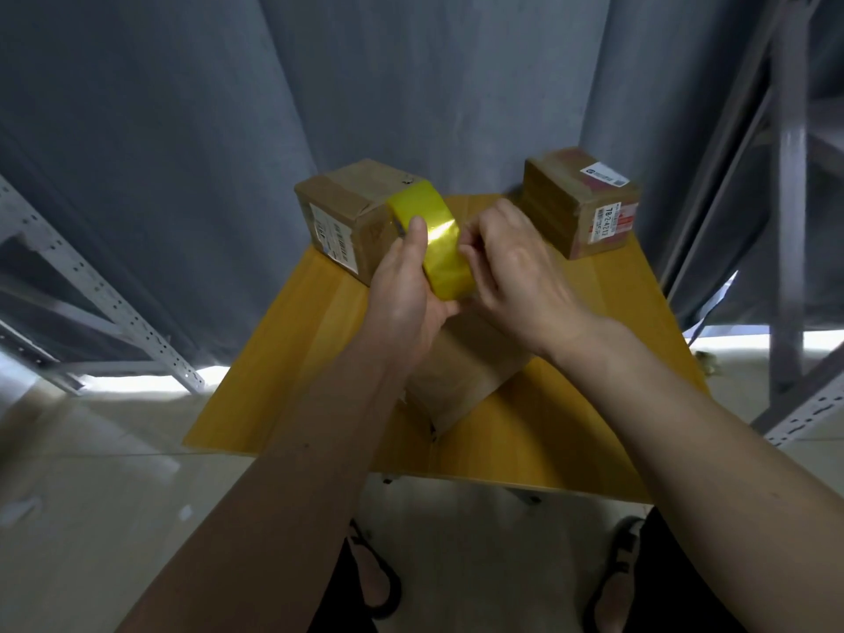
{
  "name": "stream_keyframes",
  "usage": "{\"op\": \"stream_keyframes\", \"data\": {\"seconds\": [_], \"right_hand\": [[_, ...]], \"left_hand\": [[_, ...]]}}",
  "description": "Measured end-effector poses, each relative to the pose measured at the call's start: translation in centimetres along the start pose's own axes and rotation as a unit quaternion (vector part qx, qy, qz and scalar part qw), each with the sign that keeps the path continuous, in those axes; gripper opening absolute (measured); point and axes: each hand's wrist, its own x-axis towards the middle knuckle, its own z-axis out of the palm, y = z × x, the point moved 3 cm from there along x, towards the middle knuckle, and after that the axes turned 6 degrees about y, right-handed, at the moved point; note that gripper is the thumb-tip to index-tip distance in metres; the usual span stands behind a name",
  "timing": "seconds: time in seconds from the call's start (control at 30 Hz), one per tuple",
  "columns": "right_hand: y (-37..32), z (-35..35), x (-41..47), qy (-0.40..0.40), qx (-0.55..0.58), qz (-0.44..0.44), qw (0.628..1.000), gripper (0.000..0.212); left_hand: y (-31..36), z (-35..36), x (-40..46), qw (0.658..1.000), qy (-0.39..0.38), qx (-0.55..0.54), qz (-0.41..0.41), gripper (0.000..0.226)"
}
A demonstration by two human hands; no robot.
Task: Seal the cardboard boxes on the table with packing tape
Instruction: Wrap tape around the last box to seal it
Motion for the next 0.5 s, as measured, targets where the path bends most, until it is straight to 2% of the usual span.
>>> {"op": "stream_keyframes", "data": {"seconds": [0.1, 0.27, 0.37, 0.5], "right_hand": [[0.23, -0.33, -0.23, 0.011, 0.053, 0.039, 0.998, 0.009], [0.33, -0.89, -0.1, 0.014, 0.053, 0.071, 0.996, 0.013], [0.12, -0.9, 0.35, 0.006, 0.027, 0.059, 0.998, 0.01], [-0.21, -0.13, 0.61, -0.048, -0.028, 0.051, 0.997, 0.013]], "left_hand": [[-0.17, -0.07, 0.02, 1.0, 0.001, -0.005, -0.009, 0.048], [-0.32, -0.09, 0.2, 1.0, -0.004, 0.001, -0.014, 0.049], [-0.29, -0.08, 0.3, 1.0, -0.006, 0.006, -0.012, 0.048], [-0.4, 0.03, 0.48, 1.0, 0.018, 0.013, 0.005, 0.045]]}}
